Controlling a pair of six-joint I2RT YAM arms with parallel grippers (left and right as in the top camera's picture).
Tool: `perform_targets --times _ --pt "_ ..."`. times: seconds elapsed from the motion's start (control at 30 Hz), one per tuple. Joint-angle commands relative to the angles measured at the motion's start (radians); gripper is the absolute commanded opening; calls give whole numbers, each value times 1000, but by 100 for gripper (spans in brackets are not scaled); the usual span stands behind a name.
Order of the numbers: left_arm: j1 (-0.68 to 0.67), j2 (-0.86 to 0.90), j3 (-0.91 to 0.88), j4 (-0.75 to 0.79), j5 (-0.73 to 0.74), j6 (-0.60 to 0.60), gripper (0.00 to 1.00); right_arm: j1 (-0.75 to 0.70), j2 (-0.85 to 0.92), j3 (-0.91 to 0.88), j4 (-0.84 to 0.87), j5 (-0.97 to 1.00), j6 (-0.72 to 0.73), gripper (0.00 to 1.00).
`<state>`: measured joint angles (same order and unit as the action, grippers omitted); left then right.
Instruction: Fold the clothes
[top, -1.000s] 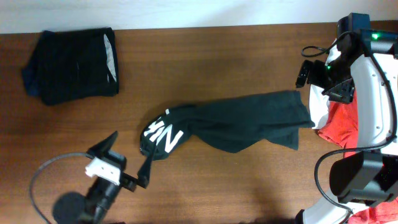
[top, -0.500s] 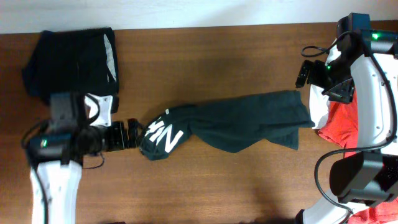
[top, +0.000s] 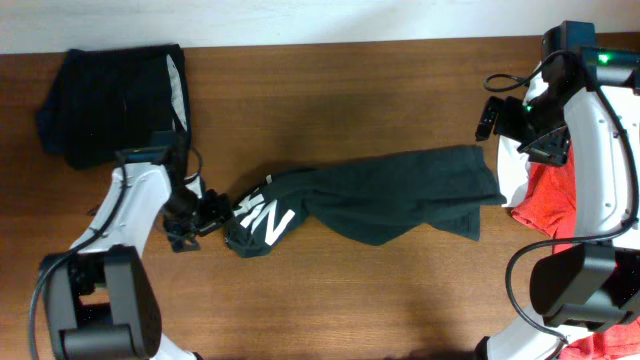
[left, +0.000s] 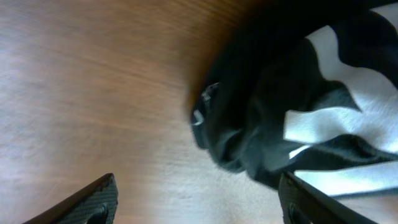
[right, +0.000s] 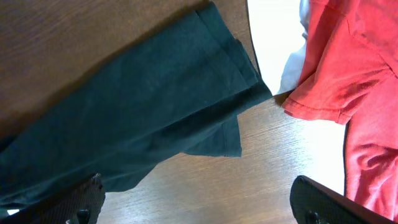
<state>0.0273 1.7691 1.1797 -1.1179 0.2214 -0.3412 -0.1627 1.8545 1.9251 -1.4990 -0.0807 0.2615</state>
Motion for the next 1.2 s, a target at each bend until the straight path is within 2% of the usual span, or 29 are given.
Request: perform_targets --times 0.0,0.3,0.5,0.53,0.57,0.63,0.67,0.83,0.97,1.1,1.17 --pt "-54 43 -5 19 -17 -11 75 6 -2 -7 0 -2 6 99" --pt "-63 80 -29 53 -63 -36 53 6 -2 -7 0 -2 6 99" --pt "-63 80 -108 144 -61 -37 53 6 -2 -7 0 -2 6 99" --pt "-63 80 -118 158 -61 -36 49 6 -2 -7 0 -2 6 99" --pt "-63 80 -123 167 -62 -36 38 6 -2 -7 0 -2 6 99" --pt "-63 80 -124 168 -62 -36 9 6 -2 -7 0 -2 6 99" --pt "-63 80 -124 169 -62 -36 1 6 -2 -7 0 -2 6 99" --pt "-63 80 -82 132 -135 -37 1 6 -2 -7 0 -2 6 99" --pt "-62 80 165 -126 -347 -92 1 6 -2 -7 0 -2 6 99" --pt "-62 80 445 -351 -471 -105 1 6 -2 -7 0 -2 6 99" --pt "-62 80 539 -449 -627 -196 1 6 -2 -7 0 -2 6 99"
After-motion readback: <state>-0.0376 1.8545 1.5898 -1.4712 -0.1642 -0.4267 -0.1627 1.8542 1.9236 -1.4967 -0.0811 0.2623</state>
